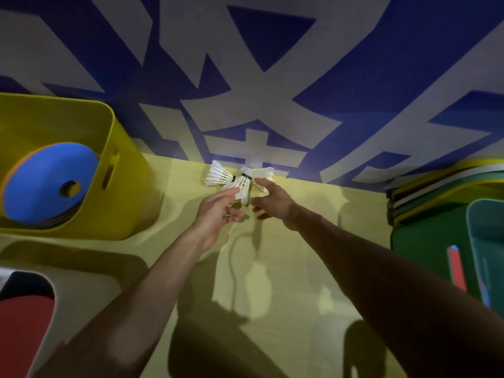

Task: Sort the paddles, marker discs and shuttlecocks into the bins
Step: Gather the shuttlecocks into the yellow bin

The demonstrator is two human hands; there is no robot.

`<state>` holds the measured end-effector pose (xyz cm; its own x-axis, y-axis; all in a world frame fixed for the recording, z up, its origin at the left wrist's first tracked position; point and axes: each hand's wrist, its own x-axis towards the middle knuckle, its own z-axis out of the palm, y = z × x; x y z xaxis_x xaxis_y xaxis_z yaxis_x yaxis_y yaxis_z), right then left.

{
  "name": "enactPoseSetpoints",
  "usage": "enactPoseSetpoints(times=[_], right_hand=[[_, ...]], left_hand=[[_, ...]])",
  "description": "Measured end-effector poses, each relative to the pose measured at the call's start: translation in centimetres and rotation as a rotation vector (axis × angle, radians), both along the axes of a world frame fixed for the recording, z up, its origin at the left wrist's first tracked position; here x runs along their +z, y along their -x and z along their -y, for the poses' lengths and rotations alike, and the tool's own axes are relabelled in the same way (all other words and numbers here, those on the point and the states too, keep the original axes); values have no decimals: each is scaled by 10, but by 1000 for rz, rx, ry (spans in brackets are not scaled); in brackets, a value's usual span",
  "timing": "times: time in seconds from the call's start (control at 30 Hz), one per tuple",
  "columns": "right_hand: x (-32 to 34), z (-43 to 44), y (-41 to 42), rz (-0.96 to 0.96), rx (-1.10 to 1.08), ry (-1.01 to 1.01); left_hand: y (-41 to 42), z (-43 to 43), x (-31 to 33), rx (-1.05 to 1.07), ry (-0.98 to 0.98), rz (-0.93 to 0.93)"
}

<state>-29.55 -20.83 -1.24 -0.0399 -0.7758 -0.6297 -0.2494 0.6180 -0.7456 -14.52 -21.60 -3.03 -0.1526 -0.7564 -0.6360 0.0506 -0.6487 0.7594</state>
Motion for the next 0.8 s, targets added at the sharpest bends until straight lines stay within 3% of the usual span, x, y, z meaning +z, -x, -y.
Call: enactPoseSetpoints(times=[0.1, 0.23, 0.53, 0.8], right_hand=[[1, 0, 0, 40, -88, -24], [7, -12, 7, -66, -102, -6], [60, -65, 34, -482, 8, 277], [117, -137, 56, -590, -112, 443]], left_hand=[[-1, 1, 3, 32, 30, 40], [-7, -3, 10, 37, 98, 136], [2, -38, 58, 60, 311, 261], [31, -107, 125, -66, 504, 234]])
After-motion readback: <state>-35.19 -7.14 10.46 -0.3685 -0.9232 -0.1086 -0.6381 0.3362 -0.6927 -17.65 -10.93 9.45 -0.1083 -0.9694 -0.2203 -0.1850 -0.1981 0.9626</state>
